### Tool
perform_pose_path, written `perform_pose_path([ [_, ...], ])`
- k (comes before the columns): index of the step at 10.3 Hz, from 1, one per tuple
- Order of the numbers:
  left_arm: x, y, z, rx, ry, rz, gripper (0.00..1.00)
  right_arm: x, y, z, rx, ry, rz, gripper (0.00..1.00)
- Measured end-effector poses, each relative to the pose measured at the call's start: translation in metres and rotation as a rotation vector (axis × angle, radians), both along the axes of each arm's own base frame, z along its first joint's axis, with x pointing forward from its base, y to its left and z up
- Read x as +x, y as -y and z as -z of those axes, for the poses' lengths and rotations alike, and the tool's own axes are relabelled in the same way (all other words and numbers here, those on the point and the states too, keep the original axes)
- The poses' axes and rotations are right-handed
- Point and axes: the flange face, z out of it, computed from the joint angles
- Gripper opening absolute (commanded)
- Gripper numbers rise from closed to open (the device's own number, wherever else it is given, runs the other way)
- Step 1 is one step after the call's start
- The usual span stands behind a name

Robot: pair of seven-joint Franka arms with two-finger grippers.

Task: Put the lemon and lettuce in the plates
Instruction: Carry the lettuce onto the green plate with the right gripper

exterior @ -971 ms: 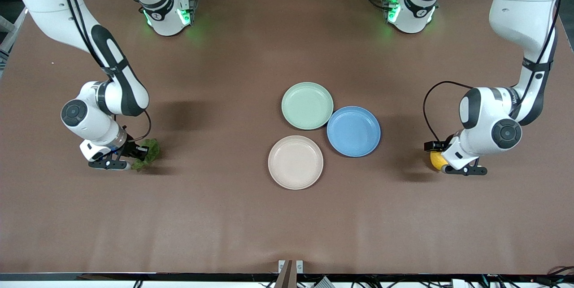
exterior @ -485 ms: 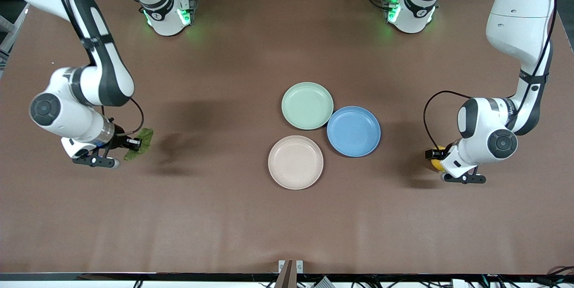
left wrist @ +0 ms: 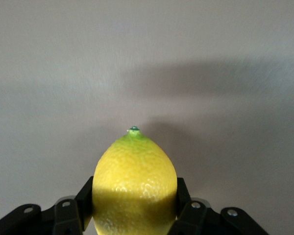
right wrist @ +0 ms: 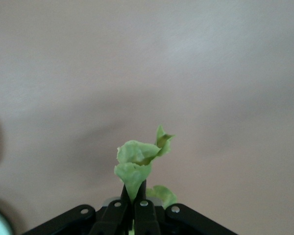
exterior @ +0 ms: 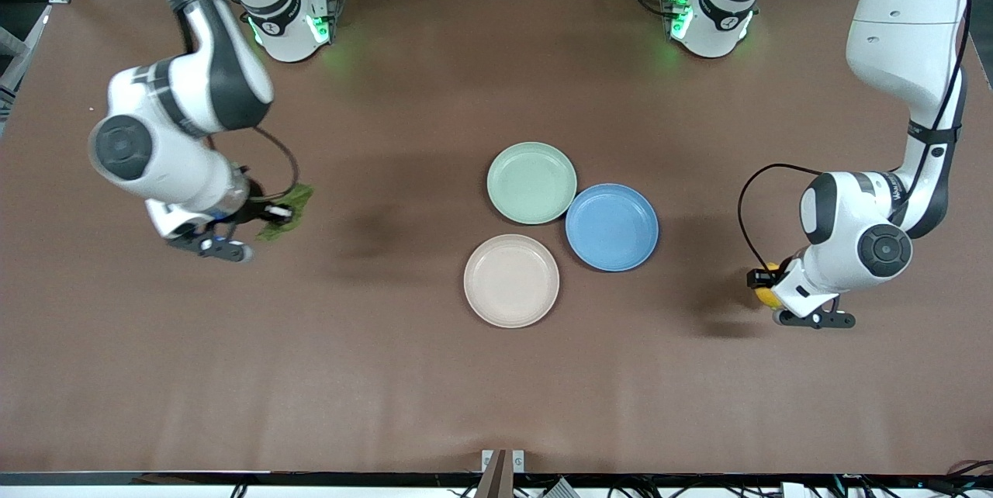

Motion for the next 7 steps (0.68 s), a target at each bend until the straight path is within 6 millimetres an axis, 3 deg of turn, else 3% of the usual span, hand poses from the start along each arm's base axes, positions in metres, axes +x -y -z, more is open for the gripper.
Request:
perform_pose_path([
  [3, 0.020, 0.028, -0.032, -0.022, 0.075, -0.053, 0.00, -0.042, -0.108, -0.010, 0.002, 0.005, 0.083, 0.00],
  [7, 0.021, 0.086, -0.042, -0.043, 0.101, -0.122, 0.00, -0.109, -0.230, -0.014, 0.039, 0.064, 0.197, 0.00],
])
